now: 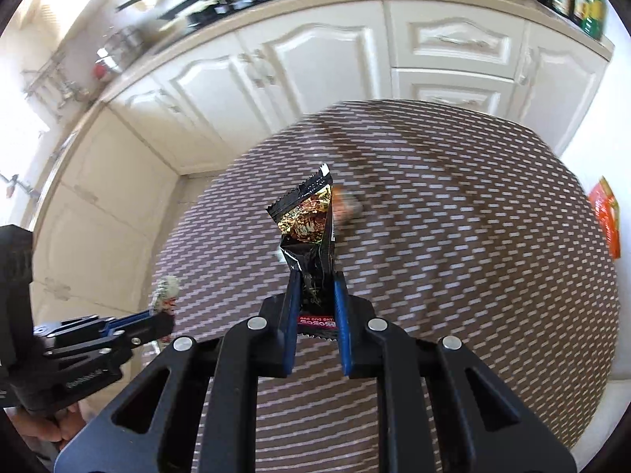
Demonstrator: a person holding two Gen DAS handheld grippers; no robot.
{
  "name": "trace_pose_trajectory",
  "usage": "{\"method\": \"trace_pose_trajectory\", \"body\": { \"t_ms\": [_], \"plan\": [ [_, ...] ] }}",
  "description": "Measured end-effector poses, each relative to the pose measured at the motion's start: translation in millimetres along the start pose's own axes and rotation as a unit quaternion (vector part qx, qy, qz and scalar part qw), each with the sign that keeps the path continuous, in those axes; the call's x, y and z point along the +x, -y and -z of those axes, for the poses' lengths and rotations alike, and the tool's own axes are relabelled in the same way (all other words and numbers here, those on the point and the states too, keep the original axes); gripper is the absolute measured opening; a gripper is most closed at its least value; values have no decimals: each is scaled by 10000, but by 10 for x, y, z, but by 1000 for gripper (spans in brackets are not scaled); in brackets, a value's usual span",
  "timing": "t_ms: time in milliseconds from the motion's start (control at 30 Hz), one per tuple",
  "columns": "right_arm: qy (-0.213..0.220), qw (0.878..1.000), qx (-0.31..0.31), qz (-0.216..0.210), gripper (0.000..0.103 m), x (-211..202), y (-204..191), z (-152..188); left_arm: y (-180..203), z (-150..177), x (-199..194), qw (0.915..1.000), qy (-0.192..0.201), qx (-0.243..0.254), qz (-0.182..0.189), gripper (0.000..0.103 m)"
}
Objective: Collect trash
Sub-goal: 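Carry both items over the blue bucket and open both tools to drop them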
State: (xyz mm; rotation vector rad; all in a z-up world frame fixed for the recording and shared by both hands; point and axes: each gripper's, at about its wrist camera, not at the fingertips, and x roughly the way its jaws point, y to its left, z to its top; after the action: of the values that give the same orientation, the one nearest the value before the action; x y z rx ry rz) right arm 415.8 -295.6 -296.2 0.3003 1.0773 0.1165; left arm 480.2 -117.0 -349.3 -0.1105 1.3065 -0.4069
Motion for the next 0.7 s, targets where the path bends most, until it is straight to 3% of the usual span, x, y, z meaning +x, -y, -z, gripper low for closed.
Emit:
{"method": "trace_pose_trajectory", "body": {
  "t_ms": [167,433,700],
  "plan": [
    [-158,9984,-319,-449,15,95,-833,203,-514,284,-482,9996,100,-201,-189,14],
    [-455,9893,-872,-1075,15,335,-2105,576,-1636,754,-1146,9938,285,-868,-628,14],
    [-570,9832,-1131,-1312,15,514,-2852,748,-2359,1068,-1597,9866,528,-1287,-848,14]
  ]
}}
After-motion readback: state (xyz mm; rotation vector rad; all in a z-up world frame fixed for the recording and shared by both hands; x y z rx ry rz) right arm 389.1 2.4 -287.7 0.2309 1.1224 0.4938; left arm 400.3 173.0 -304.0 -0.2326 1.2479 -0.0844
